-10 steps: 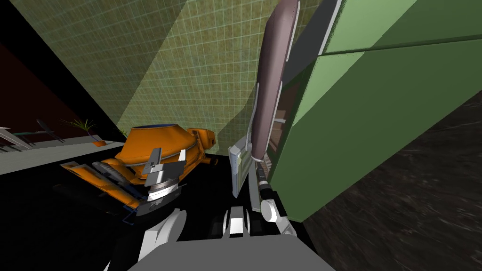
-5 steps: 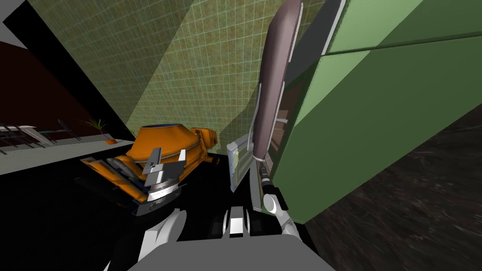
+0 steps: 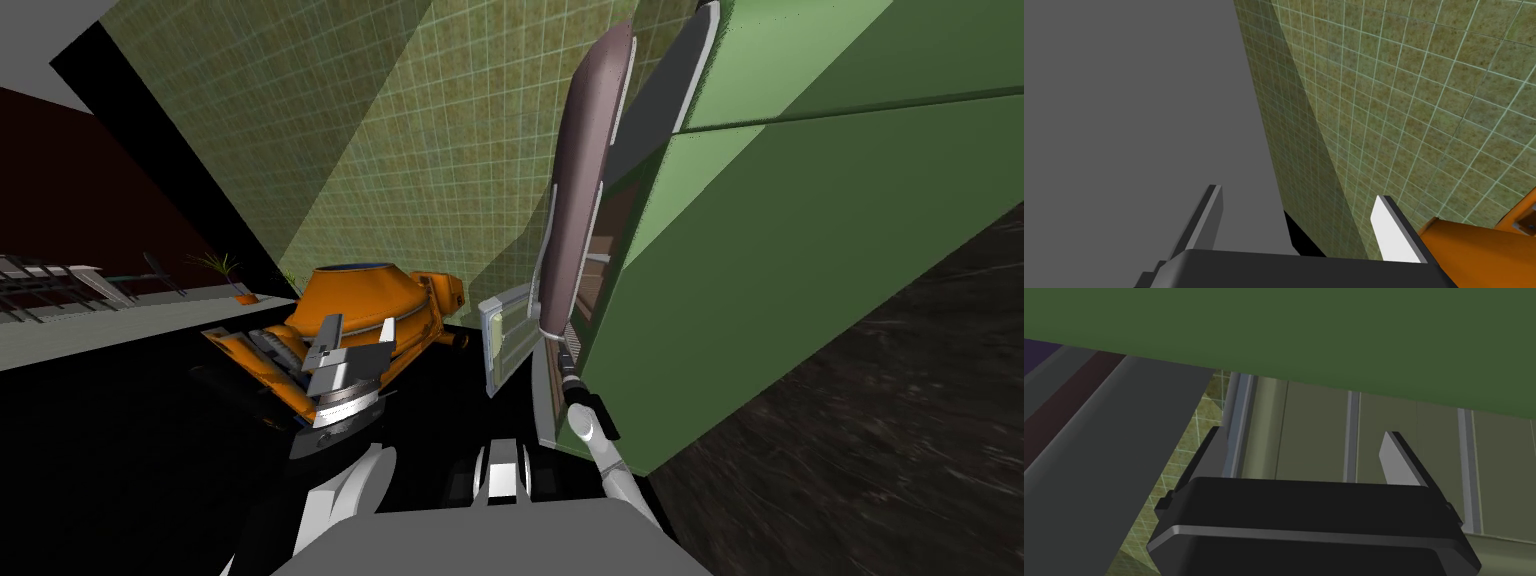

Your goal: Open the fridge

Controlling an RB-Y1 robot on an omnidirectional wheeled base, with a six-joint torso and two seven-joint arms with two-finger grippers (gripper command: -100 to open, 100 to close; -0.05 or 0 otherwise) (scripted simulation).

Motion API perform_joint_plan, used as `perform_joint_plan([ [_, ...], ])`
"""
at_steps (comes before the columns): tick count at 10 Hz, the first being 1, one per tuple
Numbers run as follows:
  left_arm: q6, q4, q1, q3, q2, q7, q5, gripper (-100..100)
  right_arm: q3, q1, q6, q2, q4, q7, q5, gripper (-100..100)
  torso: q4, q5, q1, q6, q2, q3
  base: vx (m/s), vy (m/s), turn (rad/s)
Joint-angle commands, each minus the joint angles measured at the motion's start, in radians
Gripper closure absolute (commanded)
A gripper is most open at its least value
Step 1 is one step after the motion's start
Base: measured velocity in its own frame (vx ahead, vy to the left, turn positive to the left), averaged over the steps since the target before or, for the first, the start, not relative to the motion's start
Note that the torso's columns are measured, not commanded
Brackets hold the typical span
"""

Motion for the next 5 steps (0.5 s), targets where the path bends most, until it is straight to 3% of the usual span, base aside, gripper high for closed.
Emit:
perform_joint_plan([
  [1, 0.000, 0.000, 0.000, 0.000, 0.000, 0.000, 0.000, 0, -0.076, -0.063, 0.070, 0.003, 0.068, 0.079, -0.077, -100, 0.001, 0.000, 0.002, -0.001, 0.005, 0.003, -0.090, 0.037, 0.179],
  [3, 0.000, 0.000, 0.000, 0.000, 0.000, 0.000, 0.000, 0, -0.122, -0.063, 0.086, 0.003, 0.068, 0.130, -0.139, -100, 0.001, 0.000, 0.001, 0.001, 0.003, 0.002, -0.030, 0.019, -0.020],
  [5, 0.000, 0.000, 0.000, 0.000, 0.000, 0.000, 0.000, 0, -0.122, -0.063, 0.086, 0.003, 0.068, 0.185, -0.159, -100, 0.000, 0.000, 0.000, 0.000, 0.000, 0.000, 0.003, -0.001, 0.003],
])
